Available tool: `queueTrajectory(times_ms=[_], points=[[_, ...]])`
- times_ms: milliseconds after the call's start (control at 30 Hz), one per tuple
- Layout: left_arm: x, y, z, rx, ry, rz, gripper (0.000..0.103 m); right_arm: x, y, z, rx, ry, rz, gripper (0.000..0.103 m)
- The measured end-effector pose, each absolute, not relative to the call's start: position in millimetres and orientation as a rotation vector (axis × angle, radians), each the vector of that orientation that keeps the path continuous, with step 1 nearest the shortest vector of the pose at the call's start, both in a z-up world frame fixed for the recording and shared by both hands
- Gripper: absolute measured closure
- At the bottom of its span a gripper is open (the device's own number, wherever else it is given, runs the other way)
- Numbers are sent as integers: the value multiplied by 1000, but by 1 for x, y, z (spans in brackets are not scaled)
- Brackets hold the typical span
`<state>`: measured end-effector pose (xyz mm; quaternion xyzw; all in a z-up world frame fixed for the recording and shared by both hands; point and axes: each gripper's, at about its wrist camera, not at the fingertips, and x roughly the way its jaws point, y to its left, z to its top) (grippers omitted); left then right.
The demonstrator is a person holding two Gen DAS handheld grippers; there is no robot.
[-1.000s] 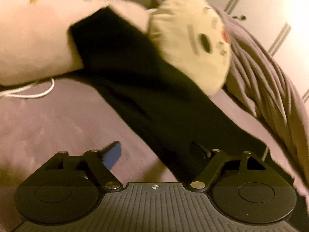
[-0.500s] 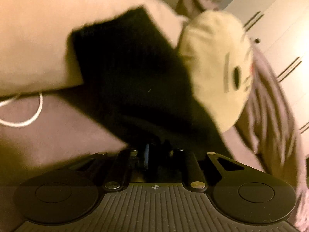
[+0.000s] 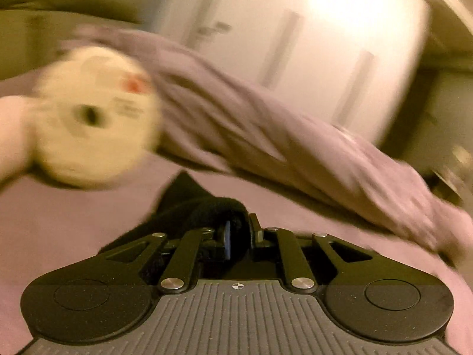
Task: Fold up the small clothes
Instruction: 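Lay the sleeve across the body with the left gripper and release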
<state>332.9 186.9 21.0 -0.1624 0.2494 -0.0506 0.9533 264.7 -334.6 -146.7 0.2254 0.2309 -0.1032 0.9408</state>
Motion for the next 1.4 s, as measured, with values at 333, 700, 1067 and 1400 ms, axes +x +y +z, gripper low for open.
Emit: queueTrajectory(times_ms=[333,700,1067,1400], points=[[292,42,-27,-114,728,-320,22,263,-339,-148,487,461,-196,63],[194,139,-33,-207,748,106,8,258,-313,-119,382,518,-200,44],[169,192,-61,-299,842,289,8,246,-116,-98,-185,403,217,43],[172,194,-73,-277,855,275,6,307,-7,-117,-565,317,338,46]])
